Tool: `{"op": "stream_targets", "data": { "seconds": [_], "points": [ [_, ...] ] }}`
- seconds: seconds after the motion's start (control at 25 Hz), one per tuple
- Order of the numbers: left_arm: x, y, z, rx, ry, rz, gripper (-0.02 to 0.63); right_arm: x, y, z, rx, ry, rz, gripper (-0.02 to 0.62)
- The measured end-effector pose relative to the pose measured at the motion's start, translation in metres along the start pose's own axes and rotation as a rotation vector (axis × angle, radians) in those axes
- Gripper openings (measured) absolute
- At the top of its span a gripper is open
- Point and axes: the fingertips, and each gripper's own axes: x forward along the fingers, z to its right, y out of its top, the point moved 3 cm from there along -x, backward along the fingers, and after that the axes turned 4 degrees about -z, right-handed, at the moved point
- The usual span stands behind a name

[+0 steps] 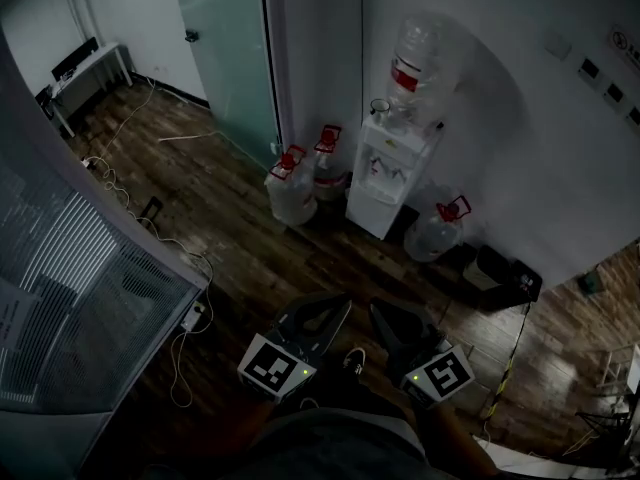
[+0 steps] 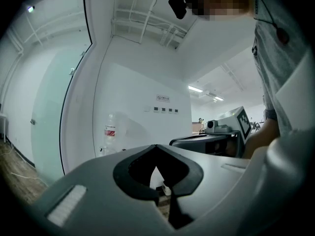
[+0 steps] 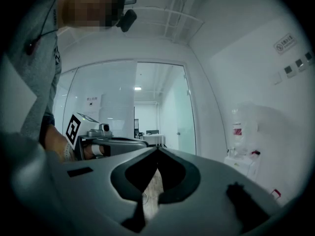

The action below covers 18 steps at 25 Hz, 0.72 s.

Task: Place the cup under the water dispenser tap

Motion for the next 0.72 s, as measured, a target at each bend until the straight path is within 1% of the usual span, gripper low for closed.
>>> {"op": "stream_targets", "data": {
  "seconds": [0.28, 0.4, 0.52, 0.64, 0.72],
  "points": [
    [0.067, 0.012, -0.041, -0.014, 0.018, -0.018, 0.008, 0.032, 0.007, 0.074, -0.007, 0.04, -0.005, 0.005],
    [0.091, 0.011, -0.055, -0.011, 0.024, -0.033, 0.008, 0.043, 0.01, 0.103, 0.017, 0.049, 0.003, 0.005],
    [0.111, 0.016, -0.067, -0.014, 0.025, -0.033, 0.008, 0.051, 0.015, 0.128, 0.052, 0.065, 0.02, 0.005],
    [0.128, 0.019, -0.083, -0.008, 0.026, -0.035, 0.008, 0.062, 0.011, 0.15, 0.054, 0.056, -0.007, 0.005],
    [0.136, 0.017, -0.093, 0.004, 0.021, -0.046, 0.008, 0.07, 0.009, 0.161, 0.054, 0.053, 0.002, 0.005]
  ]
}}
